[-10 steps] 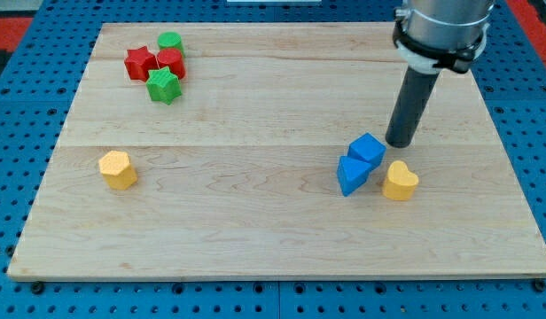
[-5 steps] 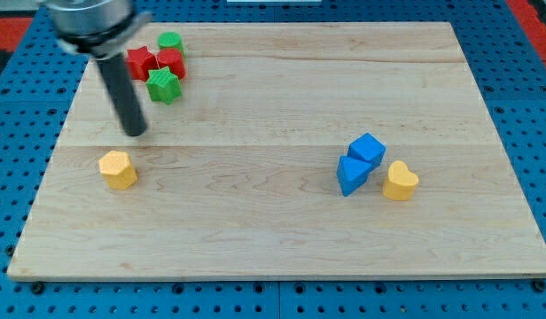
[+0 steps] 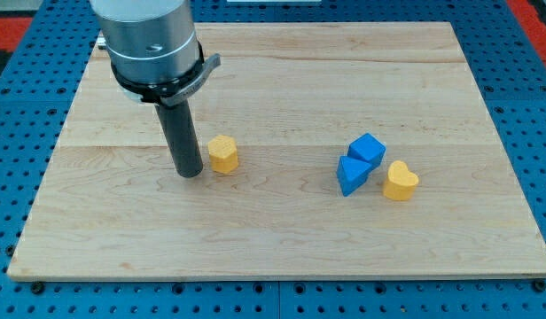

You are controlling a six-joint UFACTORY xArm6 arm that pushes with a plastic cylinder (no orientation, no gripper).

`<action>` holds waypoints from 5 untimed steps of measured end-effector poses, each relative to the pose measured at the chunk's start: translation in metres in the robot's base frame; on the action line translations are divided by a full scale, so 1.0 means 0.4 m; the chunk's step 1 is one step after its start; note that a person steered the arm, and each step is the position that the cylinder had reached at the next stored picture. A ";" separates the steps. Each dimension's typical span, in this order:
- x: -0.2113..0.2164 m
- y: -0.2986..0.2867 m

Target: Move the yellow hexagon into the blue cube

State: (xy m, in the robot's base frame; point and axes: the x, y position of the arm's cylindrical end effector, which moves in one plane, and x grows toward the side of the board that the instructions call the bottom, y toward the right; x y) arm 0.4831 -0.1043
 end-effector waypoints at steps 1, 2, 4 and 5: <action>-0.003 0.059; -0.045 -0.004; -0.050 0.205; -0.044 0.292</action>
State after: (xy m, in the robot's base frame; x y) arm 0.4653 0.0126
